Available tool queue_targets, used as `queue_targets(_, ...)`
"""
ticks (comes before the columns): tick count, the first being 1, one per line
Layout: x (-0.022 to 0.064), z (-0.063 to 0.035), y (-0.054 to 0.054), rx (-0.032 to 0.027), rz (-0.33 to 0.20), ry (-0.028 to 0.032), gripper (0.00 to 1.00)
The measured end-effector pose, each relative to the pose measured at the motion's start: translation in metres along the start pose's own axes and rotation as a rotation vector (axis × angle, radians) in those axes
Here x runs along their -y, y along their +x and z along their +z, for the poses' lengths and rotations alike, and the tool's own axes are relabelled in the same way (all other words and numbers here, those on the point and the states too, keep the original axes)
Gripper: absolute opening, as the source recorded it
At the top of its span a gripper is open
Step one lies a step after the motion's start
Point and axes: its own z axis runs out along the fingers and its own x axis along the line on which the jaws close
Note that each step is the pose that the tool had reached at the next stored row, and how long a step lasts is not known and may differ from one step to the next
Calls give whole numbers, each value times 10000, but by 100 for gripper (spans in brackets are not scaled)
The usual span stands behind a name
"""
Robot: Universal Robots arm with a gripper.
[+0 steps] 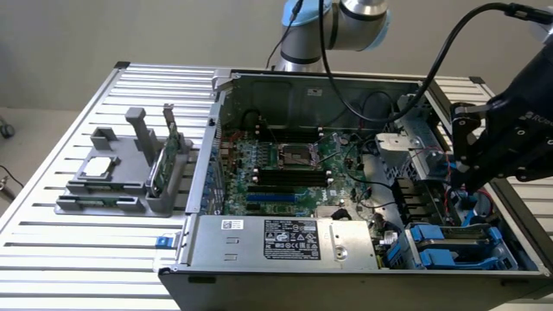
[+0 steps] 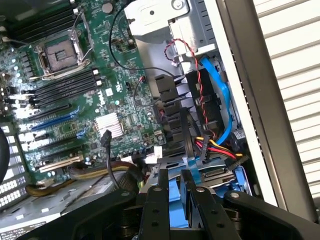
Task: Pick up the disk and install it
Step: 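Insert the disk into the insertion slot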
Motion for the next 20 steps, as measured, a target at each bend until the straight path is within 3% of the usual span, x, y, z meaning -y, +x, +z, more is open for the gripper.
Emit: queue_targets(20, 0, 0, -1, 91, 2292, -253, 25)
